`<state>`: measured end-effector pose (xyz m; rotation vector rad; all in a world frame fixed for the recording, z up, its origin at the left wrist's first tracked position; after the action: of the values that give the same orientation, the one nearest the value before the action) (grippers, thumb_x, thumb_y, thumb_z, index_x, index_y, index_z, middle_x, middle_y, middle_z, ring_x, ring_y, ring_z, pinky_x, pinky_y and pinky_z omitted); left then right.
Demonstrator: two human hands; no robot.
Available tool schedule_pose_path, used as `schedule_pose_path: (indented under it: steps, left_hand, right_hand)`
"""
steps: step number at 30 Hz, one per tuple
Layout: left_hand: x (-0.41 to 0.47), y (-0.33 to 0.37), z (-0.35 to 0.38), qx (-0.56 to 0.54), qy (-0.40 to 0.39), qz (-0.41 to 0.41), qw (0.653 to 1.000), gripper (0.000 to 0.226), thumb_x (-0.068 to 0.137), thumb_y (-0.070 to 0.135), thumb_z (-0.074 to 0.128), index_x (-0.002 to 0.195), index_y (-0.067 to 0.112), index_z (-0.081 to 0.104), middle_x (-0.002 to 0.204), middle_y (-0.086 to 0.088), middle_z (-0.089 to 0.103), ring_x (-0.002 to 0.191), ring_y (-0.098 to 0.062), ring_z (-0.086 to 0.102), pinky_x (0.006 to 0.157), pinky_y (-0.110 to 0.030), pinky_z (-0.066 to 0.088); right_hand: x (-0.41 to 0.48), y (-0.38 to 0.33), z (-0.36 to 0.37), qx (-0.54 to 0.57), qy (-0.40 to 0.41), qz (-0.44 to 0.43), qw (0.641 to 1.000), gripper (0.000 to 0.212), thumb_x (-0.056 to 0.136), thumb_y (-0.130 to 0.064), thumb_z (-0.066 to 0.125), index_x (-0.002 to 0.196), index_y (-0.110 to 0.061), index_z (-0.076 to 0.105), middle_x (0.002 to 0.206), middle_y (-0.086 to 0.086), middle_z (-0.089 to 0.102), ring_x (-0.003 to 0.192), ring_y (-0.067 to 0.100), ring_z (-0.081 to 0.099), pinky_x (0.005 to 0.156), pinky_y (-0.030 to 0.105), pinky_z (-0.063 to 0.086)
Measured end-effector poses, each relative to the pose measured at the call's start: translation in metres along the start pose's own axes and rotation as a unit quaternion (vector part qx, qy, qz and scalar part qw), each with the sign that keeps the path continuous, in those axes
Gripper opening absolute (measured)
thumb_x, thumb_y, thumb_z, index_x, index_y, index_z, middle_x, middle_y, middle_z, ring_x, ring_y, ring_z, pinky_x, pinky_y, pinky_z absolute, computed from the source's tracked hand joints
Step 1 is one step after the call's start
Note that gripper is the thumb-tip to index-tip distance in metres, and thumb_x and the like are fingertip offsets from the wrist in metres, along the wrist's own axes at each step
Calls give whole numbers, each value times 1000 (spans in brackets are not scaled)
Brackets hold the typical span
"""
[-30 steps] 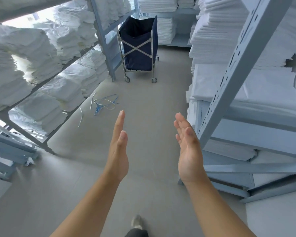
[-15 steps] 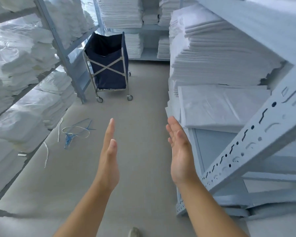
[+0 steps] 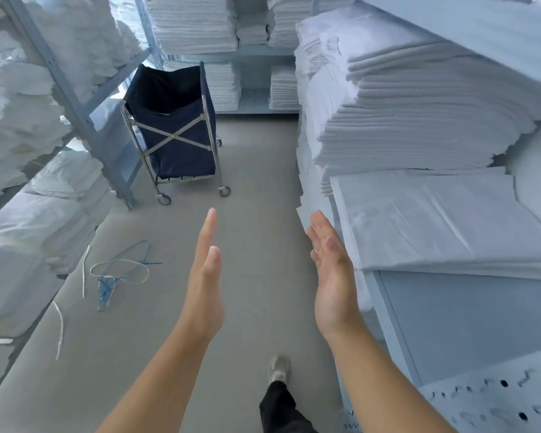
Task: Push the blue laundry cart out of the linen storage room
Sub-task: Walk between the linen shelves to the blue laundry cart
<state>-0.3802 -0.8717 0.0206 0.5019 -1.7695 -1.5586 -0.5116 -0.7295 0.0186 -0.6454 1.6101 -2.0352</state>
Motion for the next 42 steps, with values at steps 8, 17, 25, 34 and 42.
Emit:
schedule_pose_path:
  steps: [8, 17, 25, 34, 42]
  left_hand:
    - [124, -38, -9, 9, -4, -8, 1000, 69, 87, 86, 35, 148, 55, 27, 164, 29, 22, 155, 2, 12, 128, -52, 8]
    - [263, -59, -19, 6, 33, -16, 999, 79, 79, 91, 38, 147, 52, 28, 162, 31, 26, 153, 4, 19, 129, -47, 10]
    - [361, -84, -24, 0, 29, -11, 1000, 80, 79, 90, 38, 147, 49, 27, 160, 30, 27, 152, 6, 20, 129, -43, 11]
    - [515, -122, -33, -25, 4, -2, 1000, 64, 84, 84, 37, 142, 57, 32, 152, 43, 31, 150, 7, 22, 127, -38, 15]
    - [654, -138, -38, -32, -44, 6, 999, 41, 94, 71, 33, 136, 73, 35, 155, 41, 29, 150, 10, 20, 127, -41, 13]
  right_hand:
    - [130, 18, 18, 10, 12, -12, 1000, 69, 72, -90, 52, 134, -60, 52, 145, -35, 50, 140, -8, 42, 118, 32, 26]
    - [268, 20, 46, 15, -3, -8, 1000, 68, 69, -93, 50, 131, -63, 51, 143, -38, 49, 137, -11, 42, 114, 26, 27]
    - [362, 27, 69, 21, -1, -12, 1000, 71, 72, -89, 51, 135, -58, 49, 146, -36, 48, 138, -12, 41, 110, 19, 29]
    - [501, 36, 98, 11, 34, -20, 999, 66, 75, -83, 51, 135, -56, 51, 142, -38, 50, 135, -13, 44, 109, 18, 29]
    - [621, 26, 137, -2, 63, -37, 997, 66, 64, -94, 53, 125, -67, 52, 138, -40, 50, 133, -15, 44, 106, 20, 30]
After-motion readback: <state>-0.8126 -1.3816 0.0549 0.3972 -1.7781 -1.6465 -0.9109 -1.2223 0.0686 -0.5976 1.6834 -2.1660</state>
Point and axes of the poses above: each hand's wrist, its own x-axis towards the middle knuckle, its own z-axis out of the palm, y = z × x, the point moved 9 cm from there along x, towards the middle knuckle
